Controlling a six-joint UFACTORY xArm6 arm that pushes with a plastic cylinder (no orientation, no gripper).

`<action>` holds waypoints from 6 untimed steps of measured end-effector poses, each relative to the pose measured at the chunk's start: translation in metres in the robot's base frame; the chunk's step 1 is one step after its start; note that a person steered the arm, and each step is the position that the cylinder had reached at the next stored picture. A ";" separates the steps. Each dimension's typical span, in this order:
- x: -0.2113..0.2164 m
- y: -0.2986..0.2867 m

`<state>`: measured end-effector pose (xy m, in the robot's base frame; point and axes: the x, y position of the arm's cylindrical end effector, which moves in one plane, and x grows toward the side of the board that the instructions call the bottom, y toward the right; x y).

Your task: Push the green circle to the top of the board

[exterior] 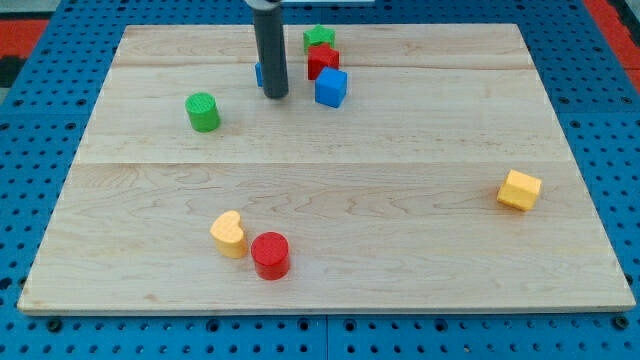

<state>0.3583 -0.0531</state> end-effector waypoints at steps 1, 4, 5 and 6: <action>0.061 -0.019; 0.004 -0.092; -0.012 -0.042; 0.004 -0.058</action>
